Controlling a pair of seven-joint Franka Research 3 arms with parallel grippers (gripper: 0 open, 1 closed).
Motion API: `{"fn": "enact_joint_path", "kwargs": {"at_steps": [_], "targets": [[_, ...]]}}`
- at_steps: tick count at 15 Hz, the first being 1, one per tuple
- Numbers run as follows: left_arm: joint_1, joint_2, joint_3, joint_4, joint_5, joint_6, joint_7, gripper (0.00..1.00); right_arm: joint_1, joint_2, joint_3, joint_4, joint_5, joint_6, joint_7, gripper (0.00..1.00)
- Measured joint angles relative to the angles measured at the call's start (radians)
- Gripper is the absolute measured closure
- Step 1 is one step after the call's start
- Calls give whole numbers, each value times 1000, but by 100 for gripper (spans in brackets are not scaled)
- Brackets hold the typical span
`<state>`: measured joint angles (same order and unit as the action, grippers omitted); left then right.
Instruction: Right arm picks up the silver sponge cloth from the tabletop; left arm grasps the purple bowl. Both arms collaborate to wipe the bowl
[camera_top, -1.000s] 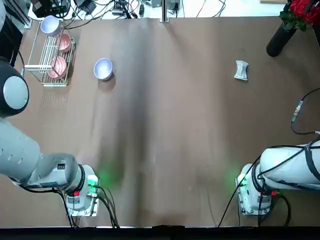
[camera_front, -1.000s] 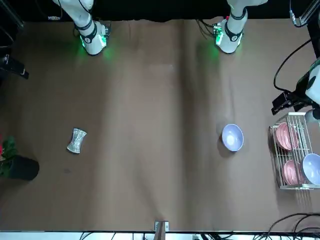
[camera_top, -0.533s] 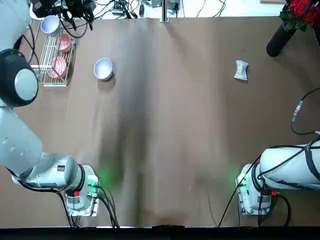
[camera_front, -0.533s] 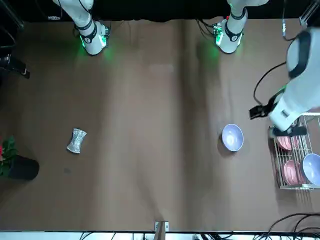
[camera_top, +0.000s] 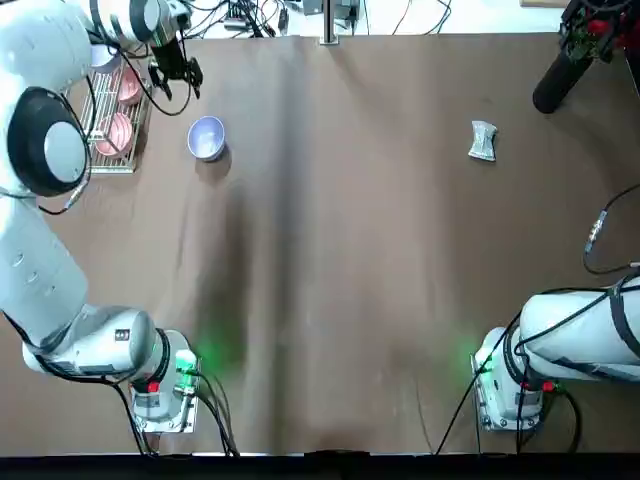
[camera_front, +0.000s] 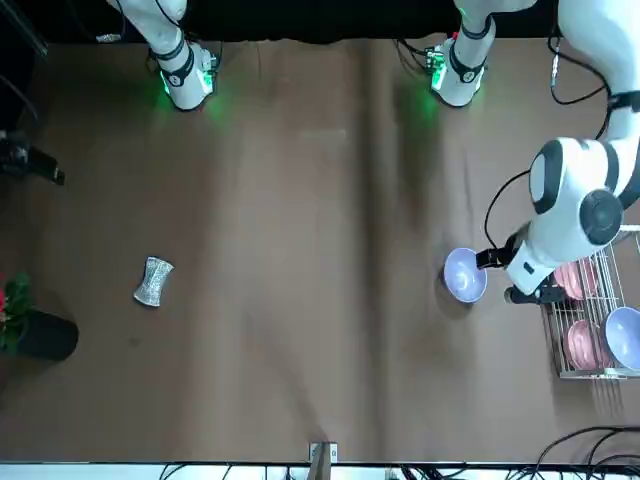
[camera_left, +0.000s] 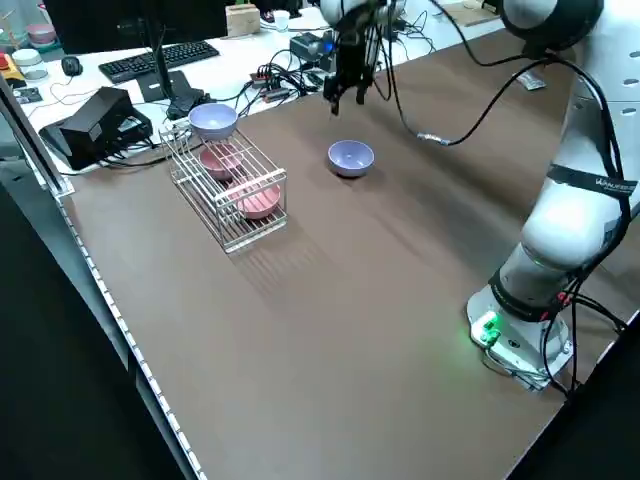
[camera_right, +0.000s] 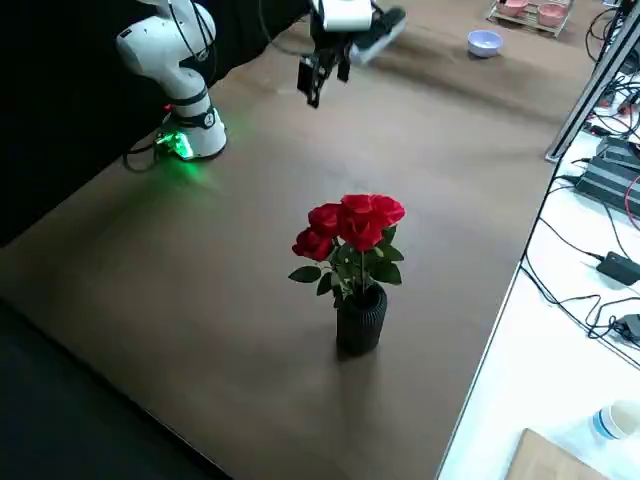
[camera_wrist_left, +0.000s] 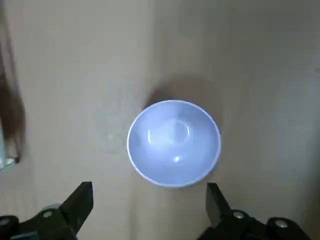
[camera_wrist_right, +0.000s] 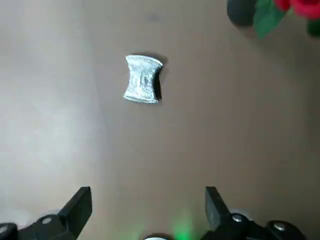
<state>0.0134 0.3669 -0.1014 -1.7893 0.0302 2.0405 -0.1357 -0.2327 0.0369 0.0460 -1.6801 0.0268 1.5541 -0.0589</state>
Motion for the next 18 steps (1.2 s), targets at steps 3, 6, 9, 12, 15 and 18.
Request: {"fn": "enact_joint_path", "kwargs": {"at_steps": [3, 6, 9, 12, 15, 18], "targets": [[8, 77, 1, -3, 0, 77, 0, 0, -1, 97, 1, -20, 0, 65, 39, 0], [36, 126, 1, -3, 1, 124, 2, 1, 1, 192, 4, -54, 1, 168, 83, 0], [52, 155, 1, -2, 1, 148, 9, 5, 8, 276, 7, -84, 1, 263, 131, 0], [52, 170, -1, -2, 1, 153, 9, 9, 25, 322, 9, -142, 1, 380, 154, 1], [57, 180, 0, -1, 1, 153, 9, 15, 35, 344, 10, -197, 2, 457, 207, 7], [60, 194, 0, -2, 1, 153, 9, 19, 58, 376, 11, -205, 2, 537, 247, 15]]}}
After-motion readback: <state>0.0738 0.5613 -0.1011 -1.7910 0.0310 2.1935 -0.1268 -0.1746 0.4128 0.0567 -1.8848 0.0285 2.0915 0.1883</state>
